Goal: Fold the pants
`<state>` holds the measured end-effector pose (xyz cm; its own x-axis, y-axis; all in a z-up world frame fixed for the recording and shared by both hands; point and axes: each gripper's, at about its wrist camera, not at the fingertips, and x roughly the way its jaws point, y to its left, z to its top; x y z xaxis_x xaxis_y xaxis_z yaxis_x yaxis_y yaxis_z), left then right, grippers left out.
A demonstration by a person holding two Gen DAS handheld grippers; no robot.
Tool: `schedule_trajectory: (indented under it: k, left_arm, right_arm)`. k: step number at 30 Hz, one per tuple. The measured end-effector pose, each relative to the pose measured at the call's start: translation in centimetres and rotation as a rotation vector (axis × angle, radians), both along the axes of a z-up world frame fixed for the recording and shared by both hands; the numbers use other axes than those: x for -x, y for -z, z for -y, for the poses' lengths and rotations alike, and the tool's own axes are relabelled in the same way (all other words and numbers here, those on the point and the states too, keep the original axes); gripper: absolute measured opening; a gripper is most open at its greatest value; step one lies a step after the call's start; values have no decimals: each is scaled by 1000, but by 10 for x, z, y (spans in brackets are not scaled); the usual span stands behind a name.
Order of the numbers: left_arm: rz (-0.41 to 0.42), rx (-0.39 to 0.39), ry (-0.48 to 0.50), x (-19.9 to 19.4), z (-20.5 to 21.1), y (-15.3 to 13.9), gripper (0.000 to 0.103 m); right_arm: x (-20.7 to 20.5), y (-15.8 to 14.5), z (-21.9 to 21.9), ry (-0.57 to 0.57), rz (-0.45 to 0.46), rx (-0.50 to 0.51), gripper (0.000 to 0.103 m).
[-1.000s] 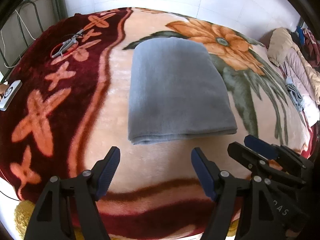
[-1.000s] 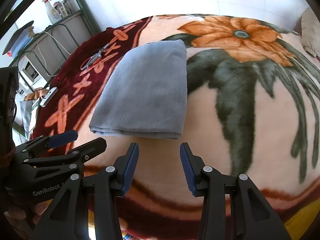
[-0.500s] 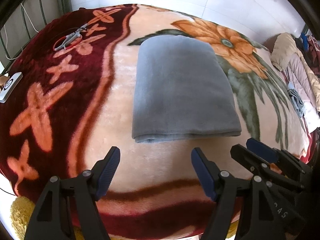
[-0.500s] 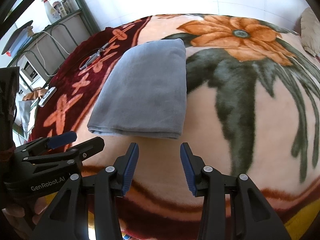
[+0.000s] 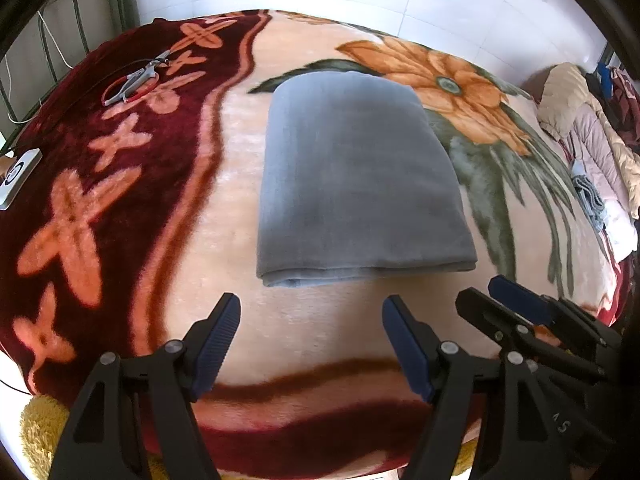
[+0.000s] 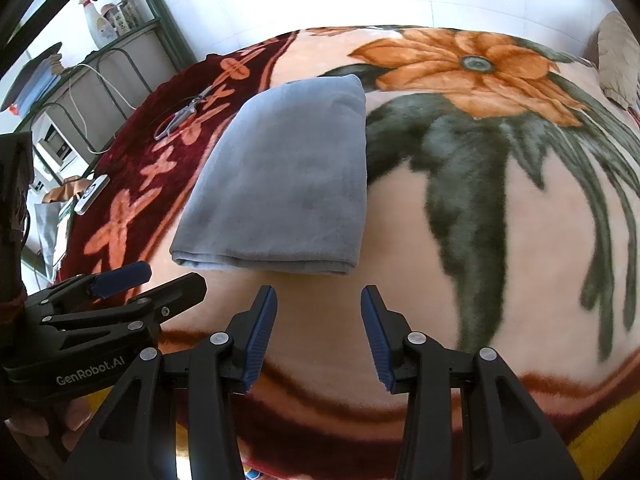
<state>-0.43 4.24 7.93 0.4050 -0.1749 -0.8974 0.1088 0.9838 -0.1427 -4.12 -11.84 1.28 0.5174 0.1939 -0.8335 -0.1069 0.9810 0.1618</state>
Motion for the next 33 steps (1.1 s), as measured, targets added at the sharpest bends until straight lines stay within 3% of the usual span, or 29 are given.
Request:
schedule_trajectory:
  k: [33]
  left_arm:
    - [-24,25,-8,0,-1,6,77]
  right_arm:
    - [0,1,-1,6,-8,6,45]
